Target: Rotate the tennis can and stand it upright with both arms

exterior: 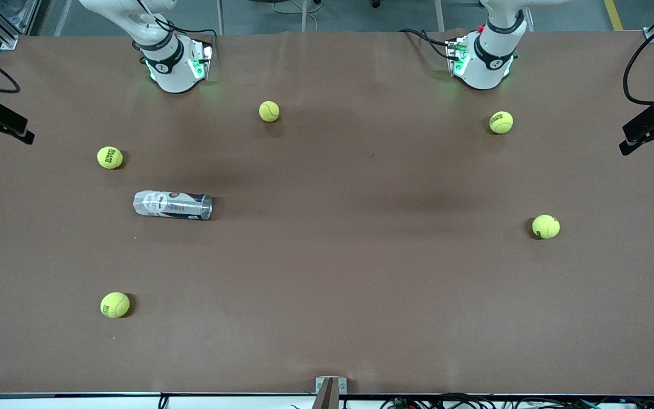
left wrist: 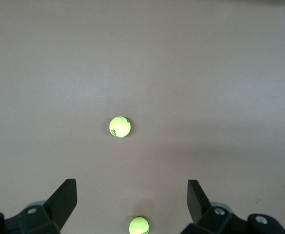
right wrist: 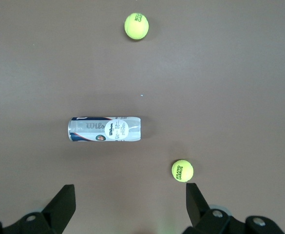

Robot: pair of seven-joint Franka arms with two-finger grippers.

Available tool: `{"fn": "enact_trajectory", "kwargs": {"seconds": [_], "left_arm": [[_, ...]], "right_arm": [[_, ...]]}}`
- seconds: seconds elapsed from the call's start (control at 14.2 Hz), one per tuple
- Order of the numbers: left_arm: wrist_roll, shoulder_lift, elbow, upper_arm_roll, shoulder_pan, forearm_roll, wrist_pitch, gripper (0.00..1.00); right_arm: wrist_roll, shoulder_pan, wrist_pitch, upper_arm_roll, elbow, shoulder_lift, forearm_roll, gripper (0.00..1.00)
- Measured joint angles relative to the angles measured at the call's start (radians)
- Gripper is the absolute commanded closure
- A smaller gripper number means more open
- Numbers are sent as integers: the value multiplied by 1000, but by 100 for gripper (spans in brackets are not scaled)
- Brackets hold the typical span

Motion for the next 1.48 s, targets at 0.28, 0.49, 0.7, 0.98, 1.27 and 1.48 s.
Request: {"fn": "enact_trajectory", "kwargs": {"seconds": [0.28, 0.49, 0.7, 0.98, 1.27, 1.48], "left_arm": [[0, 0, 0, 0, 0, 0, 0, 0], [0, 0, 0, 1, 1, 0, 0, 0], [0, 0, 0, 1, 1, 0, 0, 0], [0, 0, 0, 1, 1, 0, 0, 0], [0, 0, 0, 1, 1, 0, 0, 0], [0, 0, 0, 1, 1, 0, 0, 0]], "right_arm": [[283, -13, 24, -4, -3, 49, 0, 0], [581, -12, 43, 3, -12, 99, 4, 0], [822, 9, 91, 12, -34, 148, 41, 0], [1102, 53, 222, 17, -147, 166, 85, 0], [1359, 131, 317, 19, -251, 175, 86, 0], [1457, 158, 403, 20, -335, 178, 86, 0]]}}
